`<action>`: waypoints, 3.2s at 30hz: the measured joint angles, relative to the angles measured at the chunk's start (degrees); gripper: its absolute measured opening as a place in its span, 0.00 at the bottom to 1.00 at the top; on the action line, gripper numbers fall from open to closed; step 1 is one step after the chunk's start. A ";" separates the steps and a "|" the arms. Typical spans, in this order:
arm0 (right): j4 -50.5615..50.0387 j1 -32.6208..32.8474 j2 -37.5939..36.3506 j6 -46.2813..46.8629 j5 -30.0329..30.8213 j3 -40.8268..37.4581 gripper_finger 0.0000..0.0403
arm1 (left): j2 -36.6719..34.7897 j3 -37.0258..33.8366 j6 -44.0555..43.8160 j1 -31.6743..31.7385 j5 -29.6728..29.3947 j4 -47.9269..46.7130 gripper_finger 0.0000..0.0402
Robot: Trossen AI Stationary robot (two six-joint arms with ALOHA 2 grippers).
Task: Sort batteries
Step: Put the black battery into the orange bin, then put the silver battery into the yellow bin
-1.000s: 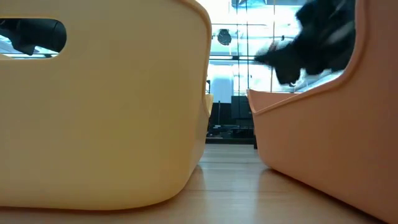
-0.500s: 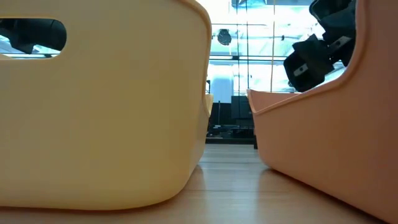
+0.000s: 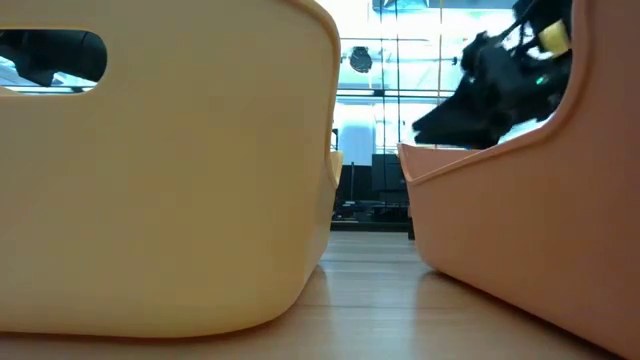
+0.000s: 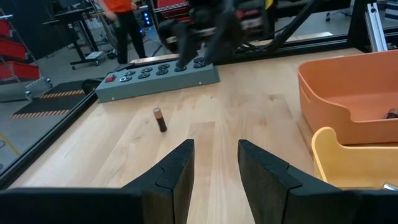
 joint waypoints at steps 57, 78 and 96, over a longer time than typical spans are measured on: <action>36.87 12.66 19.53 -2.62 -37.83 2.39 0.07 | 0.00 0.00 -1.62 0.07 -0.63 -1.36 0.33; 18.06 13.14 16.00 0.58 -24.03 6.07 0.55 | 0.00 0.02 -4.46 0.04 -0.61 -2.25 0.33; 11.79 10.82 4.89 -10.57 -16.07 6.03 0.49 | -0.02 5.97 -4.58 7.66 -4.72 -11.26 0.33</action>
